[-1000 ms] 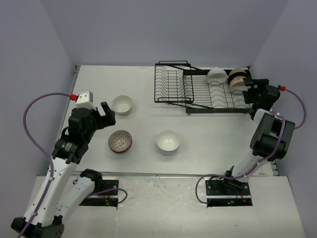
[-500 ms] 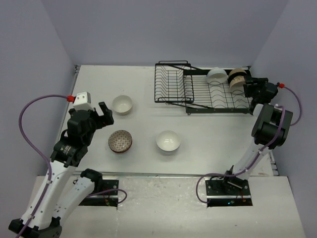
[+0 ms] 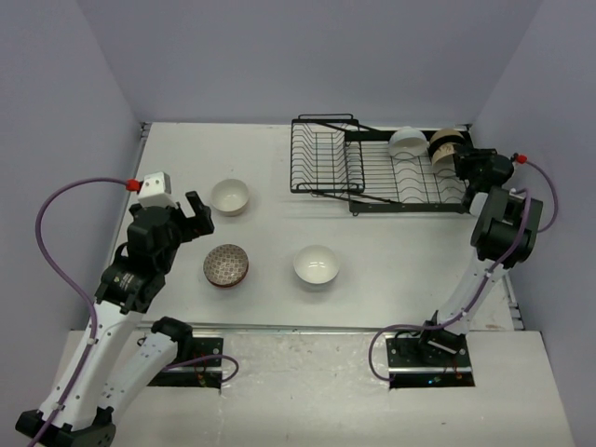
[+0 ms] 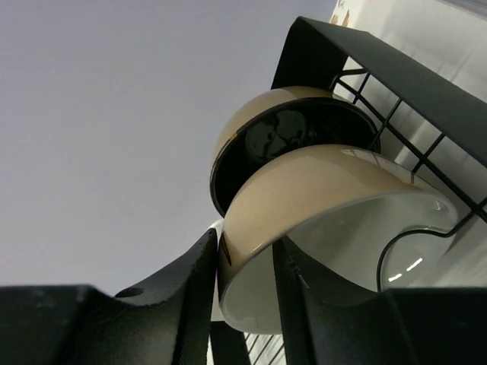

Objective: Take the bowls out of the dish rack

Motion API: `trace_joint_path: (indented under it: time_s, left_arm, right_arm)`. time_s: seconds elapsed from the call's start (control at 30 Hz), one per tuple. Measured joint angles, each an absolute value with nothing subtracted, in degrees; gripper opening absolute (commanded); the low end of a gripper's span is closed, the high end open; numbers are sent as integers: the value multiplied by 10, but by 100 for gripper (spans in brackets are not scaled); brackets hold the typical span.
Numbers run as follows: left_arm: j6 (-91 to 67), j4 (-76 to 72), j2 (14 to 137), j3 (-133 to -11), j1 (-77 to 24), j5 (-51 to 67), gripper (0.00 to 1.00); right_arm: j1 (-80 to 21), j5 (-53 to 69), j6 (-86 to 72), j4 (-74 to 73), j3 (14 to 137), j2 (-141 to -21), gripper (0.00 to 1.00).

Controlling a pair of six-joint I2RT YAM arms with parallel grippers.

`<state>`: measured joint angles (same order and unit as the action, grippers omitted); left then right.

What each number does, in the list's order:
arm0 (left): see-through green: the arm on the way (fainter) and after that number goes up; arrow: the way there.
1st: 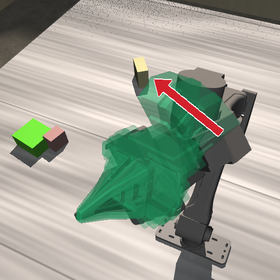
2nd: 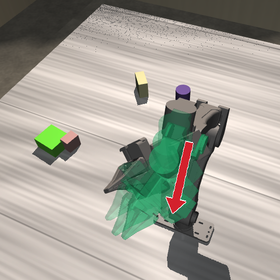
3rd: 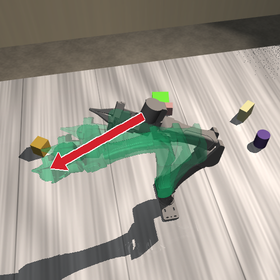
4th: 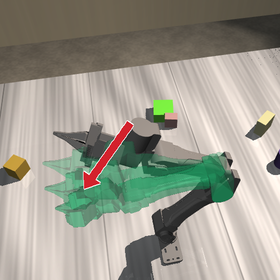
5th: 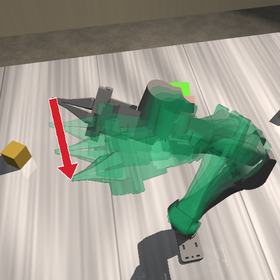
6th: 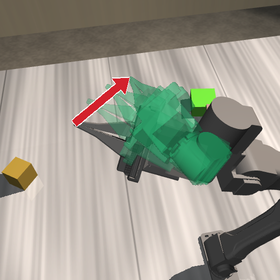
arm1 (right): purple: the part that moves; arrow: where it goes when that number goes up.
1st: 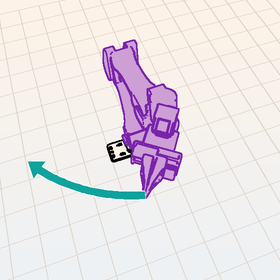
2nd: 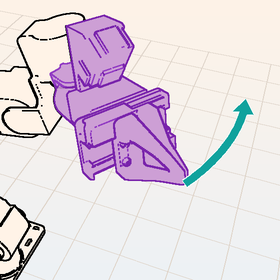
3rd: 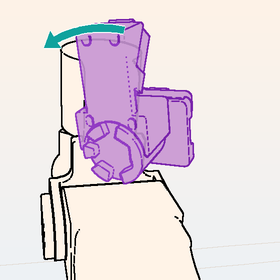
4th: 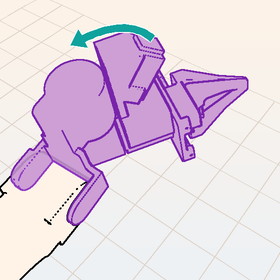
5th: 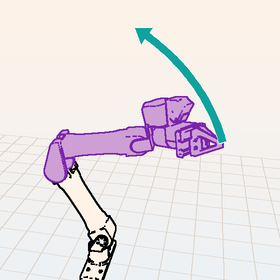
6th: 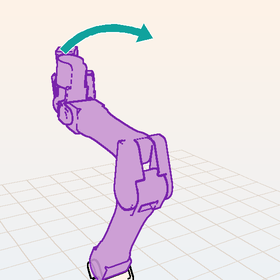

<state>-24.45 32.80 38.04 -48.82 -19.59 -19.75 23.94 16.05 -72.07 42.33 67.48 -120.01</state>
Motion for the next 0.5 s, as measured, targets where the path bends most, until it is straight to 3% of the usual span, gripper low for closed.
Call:
trace_joint_path:
  time_s: [0.33, 0.5]
  left_arm:
    - [-244, 328, 383, -488, -196, -197, 100]
    - [-244, 327, 383, -488, -196, -193, 100]
  right_arm:
    - [219, 178, -747, 524, 682, -1240, 0]
    - [217, 186, -756, 607, 660, -1255, 0]
